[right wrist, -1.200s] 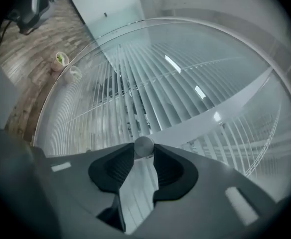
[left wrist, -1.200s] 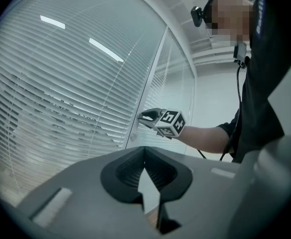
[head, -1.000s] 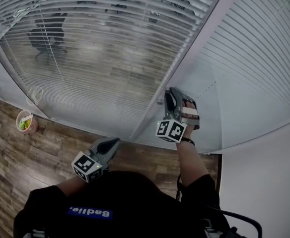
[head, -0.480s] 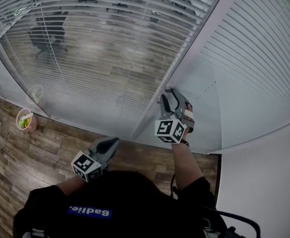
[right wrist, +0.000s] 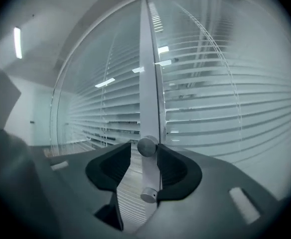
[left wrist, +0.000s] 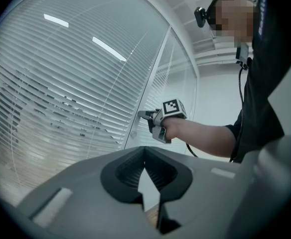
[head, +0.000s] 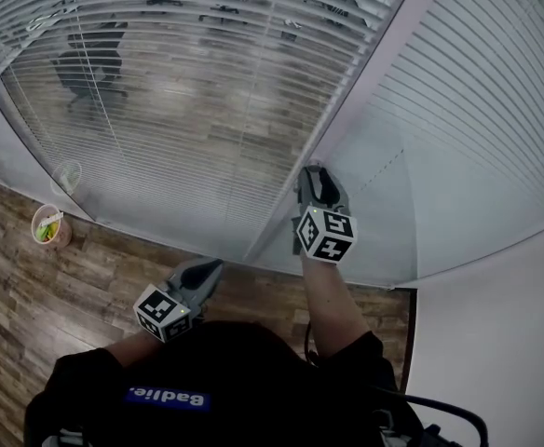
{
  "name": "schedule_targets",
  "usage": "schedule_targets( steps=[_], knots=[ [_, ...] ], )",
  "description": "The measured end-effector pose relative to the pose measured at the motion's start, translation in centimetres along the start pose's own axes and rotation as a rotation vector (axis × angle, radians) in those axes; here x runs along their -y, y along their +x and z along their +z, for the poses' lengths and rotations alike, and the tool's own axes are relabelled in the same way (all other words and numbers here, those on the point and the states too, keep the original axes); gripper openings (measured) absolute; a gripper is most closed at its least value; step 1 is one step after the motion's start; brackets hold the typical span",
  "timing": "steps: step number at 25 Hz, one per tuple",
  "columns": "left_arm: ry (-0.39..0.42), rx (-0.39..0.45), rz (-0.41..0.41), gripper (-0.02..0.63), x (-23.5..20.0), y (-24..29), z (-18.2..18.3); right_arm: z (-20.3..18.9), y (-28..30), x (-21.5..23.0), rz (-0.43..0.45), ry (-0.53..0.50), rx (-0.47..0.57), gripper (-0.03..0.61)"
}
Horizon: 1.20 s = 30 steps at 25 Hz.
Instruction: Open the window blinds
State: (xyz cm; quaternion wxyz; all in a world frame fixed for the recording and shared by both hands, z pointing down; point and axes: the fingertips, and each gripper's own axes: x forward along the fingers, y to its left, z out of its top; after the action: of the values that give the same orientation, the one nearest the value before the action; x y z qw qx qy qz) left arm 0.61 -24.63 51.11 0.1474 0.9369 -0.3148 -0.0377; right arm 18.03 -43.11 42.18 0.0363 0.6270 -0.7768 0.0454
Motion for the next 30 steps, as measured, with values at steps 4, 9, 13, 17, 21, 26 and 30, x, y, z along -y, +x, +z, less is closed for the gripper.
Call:
schedule_targets(
  steps=[4, 9, 13, 17, 21, 26, 30],
  knots=[
    [-0.004, 0.001, 0.006, 0.000, -0.1, -0.3, -0.1, 0.2, 0.2, 0.3, -0.038, 0.075, -0.001, 0.164],
    [-0.024, 0.012, 0.009, 0.000, -0.3, -0.6, -0.1, 0.2, 0.3, 0.7, -0.069, -0.007, -0.024, 0.127],
    [-0.025, 0.012, 0.005, -0.002, -0.3, -0.7, -0.2, 0.2, 0.4, 0.4, -0.096, -0.218, -0.046, 0.127],
    [-0.033, 0.011, 0.003, -0.002, -0.3, -0.8, -0.3, 0.2, 0.3, -0.3, -0.101, -0.411, -0.067, 0.126],
    [-0.029, 0.016, -0.005, 0.000, -0.1, -0.8, -0.1, 0.2, 0.2, -0.4, -0.106, -0.563, -0.085, 0.124],
    [-0.022, 0.017, -0.009, -0.001, -0.1, -0.6, 0.0, -0.1, 0.4, -0.4, -0.108, -0.686, -0.111, 0.124],
    [-0.023, 0.016, -0.012, -0.001, 0.1, -0.6, -0.1, -0.2, 0.4, -0.5, -0.109, -0.789, -0.133, 0.124]
  ],
)
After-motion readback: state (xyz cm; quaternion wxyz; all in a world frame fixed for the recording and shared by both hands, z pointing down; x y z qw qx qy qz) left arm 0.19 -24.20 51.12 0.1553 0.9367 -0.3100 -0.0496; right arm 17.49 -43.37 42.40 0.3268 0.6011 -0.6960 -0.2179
